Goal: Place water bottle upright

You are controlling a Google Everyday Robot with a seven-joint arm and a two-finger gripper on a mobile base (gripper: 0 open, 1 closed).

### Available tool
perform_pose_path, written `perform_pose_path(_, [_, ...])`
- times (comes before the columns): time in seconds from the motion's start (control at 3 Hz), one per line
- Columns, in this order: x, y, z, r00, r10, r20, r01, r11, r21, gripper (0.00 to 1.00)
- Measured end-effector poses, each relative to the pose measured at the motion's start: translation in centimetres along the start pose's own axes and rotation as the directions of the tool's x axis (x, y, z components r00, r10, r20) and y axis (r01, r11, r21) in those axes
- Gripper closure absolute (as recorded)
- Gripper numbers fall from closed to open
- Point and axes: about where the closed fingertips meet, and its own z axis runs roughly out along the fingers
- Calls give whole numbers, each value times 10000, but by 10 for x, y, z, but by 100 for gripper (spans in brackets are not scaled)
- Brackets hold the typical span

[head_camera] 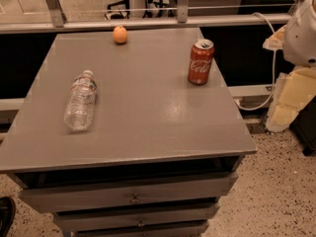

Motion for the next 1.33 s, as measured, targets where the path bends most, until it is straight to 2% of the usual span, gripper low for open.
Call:
perform_pose_path(0.33, [0, 0, 0, 10000, 0, 1, 0, 10000, 2, 0])
perform_pose_path(0.67, [-13, -8, 5, 9985, 435, 333, -438, 9990, 67, 0])
perform_pose_path(1.0, [-48, -27, 22, 9899, 1032, 968, -1026, 9947, -113, 0])
perform_pose_path(1.33, [-94, -44, 46, 9776, 1416, 1559, -1338, 9892, -596, 0])
